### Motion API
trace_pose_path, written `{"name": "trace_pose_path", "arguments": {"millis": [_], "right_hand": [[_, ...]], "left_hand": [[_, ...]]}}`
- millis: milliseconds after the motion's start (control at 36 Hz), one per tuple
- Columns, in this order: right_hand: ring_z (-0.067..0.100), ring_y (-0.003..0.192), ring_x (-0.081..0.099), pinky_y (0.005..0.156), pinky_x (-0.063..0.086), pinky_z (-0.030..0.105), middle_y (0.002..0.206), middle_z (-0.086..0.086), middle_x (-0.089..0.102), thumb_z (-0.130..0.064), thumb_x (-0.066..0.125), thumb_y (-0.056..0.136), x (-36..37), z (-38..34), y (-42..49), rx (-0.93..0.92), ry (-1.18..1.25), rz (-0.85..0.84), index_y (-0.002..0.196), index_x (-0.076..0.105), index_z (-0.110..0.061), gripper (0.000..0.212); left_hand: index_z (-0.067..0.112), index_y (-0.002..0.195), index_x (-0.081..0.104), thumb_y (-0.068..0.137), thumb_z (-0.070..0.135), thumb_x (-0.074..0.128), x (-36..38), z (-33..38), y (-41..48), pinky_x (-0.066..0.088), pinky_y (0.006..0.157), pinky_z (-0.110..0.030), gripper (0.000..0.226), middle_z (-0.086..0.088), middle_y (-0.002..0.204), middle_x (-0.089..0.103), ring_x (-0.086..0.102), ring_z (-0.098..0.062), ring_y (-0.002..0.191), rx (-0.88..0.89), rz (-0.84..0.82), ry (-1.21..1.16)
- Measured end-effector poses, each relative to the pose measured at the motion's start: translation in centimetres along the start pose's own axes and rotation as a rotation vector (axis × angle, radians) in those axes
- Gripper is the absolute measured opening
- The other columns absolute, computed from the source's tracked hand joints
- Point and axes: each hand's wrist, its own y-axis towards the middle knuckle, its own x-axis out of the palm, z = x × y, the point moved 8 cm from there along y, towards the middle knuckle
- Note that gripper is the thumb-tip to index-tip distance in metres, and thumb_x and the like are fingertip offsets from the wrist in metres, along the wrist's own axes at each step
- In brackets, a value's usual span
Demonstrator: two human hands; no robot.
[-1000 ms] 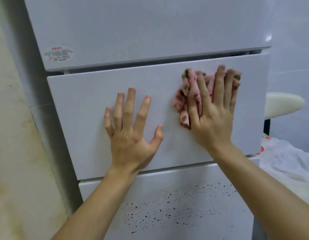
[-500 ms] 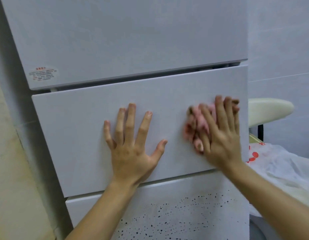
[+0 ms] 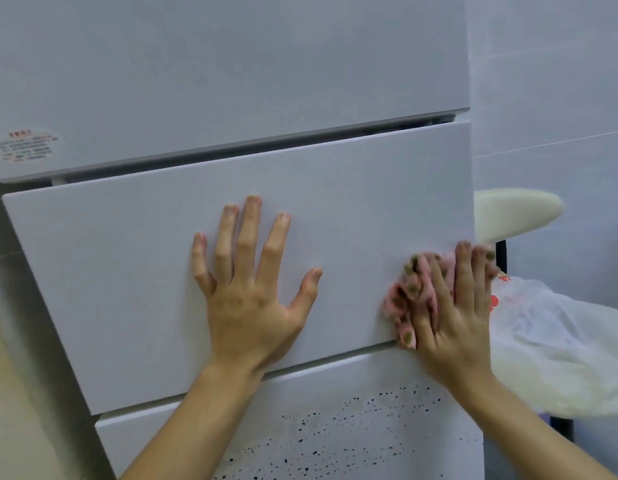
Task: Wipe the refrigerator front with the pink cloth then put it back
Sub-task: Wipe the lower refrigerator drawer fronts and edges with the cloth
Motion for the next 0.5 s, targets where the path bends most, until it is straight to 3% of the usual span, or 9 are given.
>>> {"name": "trace_pose_path", "arguments": {"millis": [139, 306, 417, 500], "right_hand": [[0.043, 0.161, 0.004, 0.125, 0.015, 0.07, 0.17, 0.028, 0.014, -0.042, 0.035, 0.111, -0.2, 0.6, -0.7, -0.046, 0.012, -0.058, 0.166, 0.02, -0.034, 0.058], [0.048, 0.159, 0.011, 0.131, 0.007, 0.053, 0.17, 0.029, 0.016, -0.045, 0.029, 0.113, -0.7, -1.1, 8.5, 0.137, 0.055, 0.074, 0.163, 0.033, -0.016, 0.057], [0.037, 0.157, 0.024, 0.126, 0.024, 0.05, 0.172, 0.017, 0.019, -0.046, 0.034, 0.108, -1.4, -2.1, 16.2, 0.303, 0.127, 0.126, 0.165, 0.029, -0.023, 0.062], [0.026, 0.139, 0.047, 0.101, 0.045, 0.04, 0.159, 0.007, 0.037, -0.051, 0.036, 0.107, -1.4, -1.3, 18.4, 0.388, 0.141, 0.132, 0.167, 0.02, -0.033, 0.064]], "left_hand": [[0.018, 0.153, 0.052, 0.098, 0.06, 0.057, 0.1, 0.2, -0.1, 0.017, 0.125, -0.063, 0.069, -0.012, 0.167, 0.035, 0.03, -0.035, 0.155, 0.014, 0.015, 0.033], [0.017, 0.151, 0.054, 0.095, 0.059, 0.061, 0.2, 0.1, 0.0, 0.017, 0.124, -0.063, 0.07, -0.012, 0.166, 0.036, 0.031, -0.036, 0.155, 0.002, 0.025, 0.021], [0.017, 0.15, 0.055, 0.096, 0.058, 0.062, 0.2, 0.1, 0.0, 0.017, 0.124, -0.063, 0.069, -0.012, 0.166, 0.037, 0.032, -0.035, 0.154, 0.0, 0.027, 0.013], [0.017, 0.15, 0.054, 0.096, 0.059, 0.062, 0.2, 0.1, -0.1, 0.017, 0.124, -0.063, 0.068, -0.013, 0.166, 0.037, 0.031, -0.035, 0.154, 0.001, 0.022, 0.004]]}}
